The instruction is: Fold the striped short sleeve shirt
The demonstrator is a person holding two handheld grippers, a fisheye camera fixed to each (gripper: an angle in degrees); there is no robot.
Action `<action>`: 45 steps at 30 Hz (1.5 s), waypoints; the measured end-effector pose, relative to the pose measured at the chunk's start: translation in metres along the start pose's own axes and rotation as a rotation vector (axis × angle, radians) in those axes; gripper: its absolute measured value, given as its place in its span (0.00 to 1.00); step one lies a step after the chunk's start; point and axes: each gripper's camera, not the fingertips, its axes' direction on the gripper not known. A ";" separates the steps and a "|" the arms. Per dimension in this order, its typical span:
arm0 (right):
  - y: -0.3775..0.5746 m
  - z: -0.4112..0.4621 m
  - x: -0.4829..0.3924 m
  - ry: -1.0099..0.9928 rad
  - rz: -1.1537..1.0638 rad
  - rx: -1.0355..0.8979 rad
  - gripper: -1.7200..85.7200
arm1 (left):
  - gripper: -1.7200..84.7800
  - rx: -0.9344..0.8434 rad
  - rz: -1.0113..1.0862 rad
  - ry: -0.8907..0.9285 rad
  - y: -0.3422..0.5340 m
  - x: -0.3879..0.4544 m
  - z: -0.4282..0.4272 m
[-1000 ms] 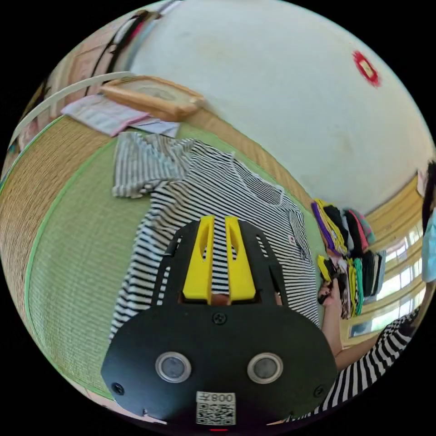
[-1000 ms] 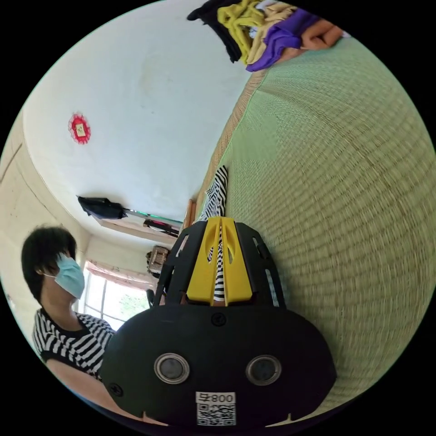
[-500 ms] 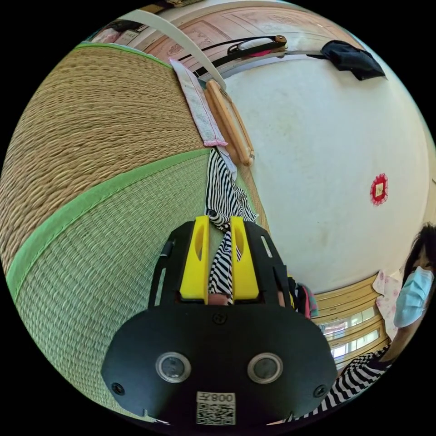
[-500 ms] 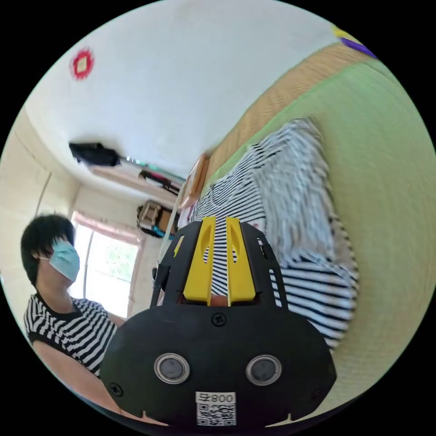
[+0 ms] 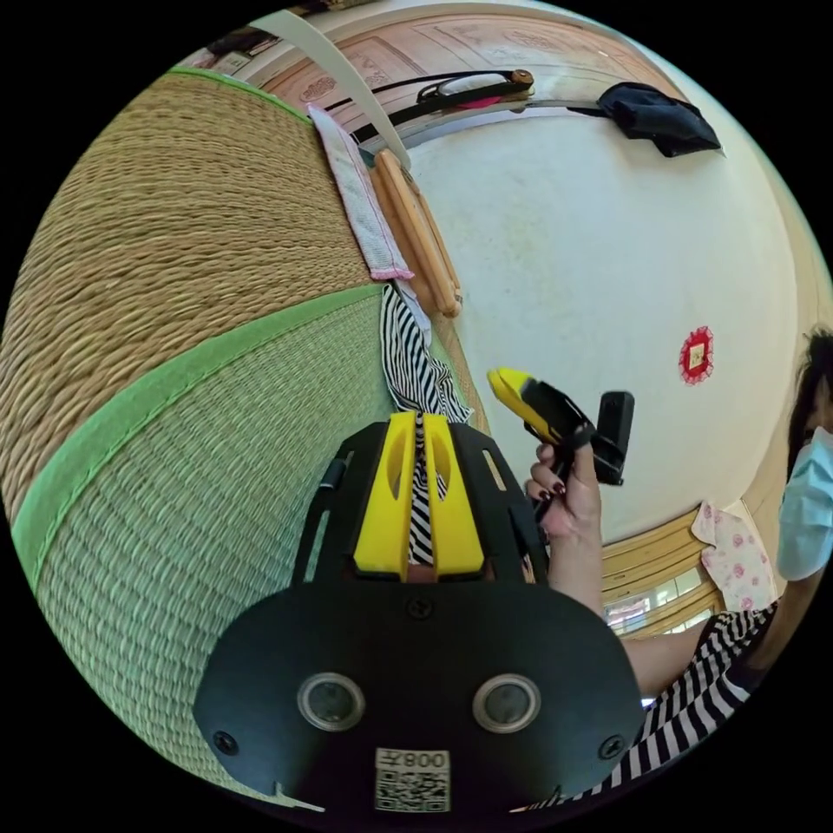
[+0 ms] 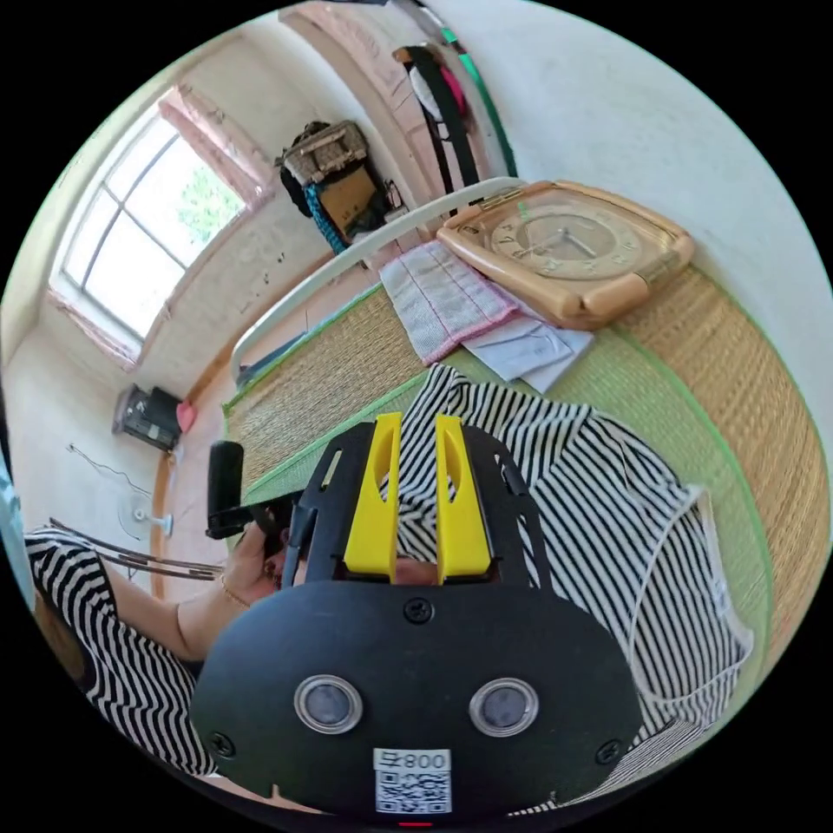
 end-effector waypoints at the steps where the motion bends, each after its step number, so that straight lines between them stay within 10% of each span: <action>1: -0.029 0.016 -0.014 0.036 -0.025 -0.029 0.10 | 0.04 -0.004 0.014 -0.004 0.003 -0.005 0.000; 22: -0.215 0.117 -0.113 0.369 -0.065 -0.169 0.05 | 0.04 -0.040 0.112 -0.048 0.030 -0.056 0.021; 45: -0.158 -0.072 0.039 -0.097 0.166 0.174 0.03 | 0.03 -0.108 0.364 -0.035 0.022 0.008 0.081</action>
